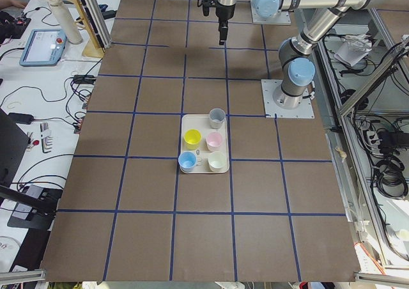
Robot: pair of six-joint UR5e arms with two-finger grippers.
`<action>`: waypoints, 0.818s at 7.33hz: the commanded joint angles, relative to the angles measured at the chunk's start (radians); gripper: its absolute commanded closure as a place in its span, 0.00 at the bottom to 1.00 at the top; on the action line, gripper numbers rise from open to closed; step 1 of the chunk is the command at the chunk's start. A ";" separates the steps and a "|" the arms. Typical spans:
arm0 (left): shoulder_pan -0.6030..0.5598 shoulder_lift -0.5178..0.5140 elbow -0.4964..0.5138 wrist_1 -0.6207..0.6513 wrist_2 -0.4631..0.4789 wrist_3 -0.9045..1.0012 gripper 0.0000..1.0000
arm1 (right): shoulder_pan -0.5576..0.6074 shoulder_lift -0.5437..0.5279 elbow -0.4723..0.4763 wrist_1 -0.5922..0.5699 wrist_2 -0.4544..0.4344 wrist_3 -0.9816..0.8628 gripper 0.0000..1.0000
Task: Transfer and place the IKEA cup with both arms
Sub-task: 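Grasp the light blue cup with the right gripper and lift it off the rack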
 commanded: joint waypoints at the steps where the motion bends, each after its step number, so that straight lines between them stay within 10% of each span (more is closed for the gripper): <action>1: 0.019 -0.015 0.019 0.004 -0.012 0.006 0.00 | 0.015 0.005 0.002 0.216 0.168 0.176 0.57; 6: 0.184 -0.052 0.105 -0.090 -0.511 0.034 0.00 | 0.117 -0.004 -0.005 0.843 0.399 0.174 0.57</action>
